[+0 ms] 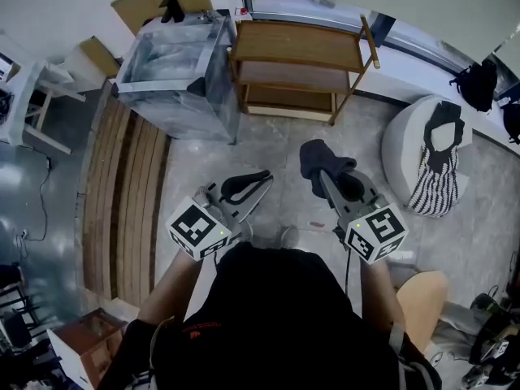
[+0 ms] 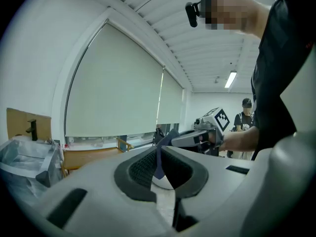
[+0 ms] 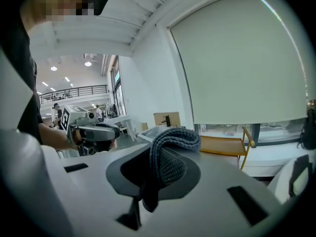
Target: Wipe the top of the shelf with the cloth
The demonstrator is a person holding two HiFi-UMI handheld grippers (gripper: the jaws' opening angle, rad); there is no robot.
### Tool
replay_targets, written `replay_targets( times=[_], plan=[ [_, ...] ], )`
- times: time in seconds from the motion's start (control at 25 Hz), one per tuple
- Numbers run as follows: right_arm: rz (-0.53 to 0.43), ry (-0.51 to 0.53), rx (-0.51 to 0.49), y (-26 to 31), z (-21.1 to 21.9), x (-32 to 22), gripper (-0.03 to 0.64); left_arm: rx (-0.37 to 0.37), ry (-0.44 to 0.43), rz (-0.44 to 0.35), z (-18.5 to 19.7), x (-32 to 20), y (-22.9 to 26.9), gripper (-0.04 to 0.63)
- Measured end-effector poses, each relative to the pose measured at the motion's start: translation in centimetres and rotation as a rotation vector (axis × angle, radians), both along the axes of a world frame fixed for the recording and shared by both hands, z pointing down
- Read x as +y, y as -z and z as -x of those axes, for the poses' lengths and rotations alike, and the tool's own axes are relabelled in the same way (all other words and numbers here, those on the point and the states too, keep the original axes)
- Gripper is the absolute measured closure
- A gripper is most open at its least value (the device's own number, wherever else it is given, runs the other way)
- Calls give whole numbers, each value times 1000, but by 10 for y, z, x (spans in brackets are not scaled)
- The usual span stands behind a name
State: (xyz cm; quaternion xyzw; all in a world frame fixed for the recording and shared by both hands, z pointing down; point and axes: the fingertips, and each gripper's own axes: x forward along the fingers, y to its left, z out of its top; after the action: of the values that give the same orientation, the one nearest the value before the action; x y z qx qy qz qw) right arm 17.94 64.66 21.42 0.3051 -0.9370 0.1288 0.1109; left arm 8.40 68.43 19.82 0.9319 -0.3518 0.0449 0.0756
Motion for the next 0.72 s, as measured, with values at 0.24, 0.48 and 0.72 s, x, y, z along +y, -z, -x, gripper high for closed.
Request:
replay_targets(
  times=[0.24,0.48,0.72],
  plan=[
    [22,41,-7,-10,-22,-8,588,0,50,11,-18,-11,-7,555],
    [39,67,-7,-21,-47,-15,588,-6,84,27,-34,-18,-19,555],
    [48,72,-11,-28,-60,-29,588,-16,98,28,-43,-32,-21,555]
  ],
)
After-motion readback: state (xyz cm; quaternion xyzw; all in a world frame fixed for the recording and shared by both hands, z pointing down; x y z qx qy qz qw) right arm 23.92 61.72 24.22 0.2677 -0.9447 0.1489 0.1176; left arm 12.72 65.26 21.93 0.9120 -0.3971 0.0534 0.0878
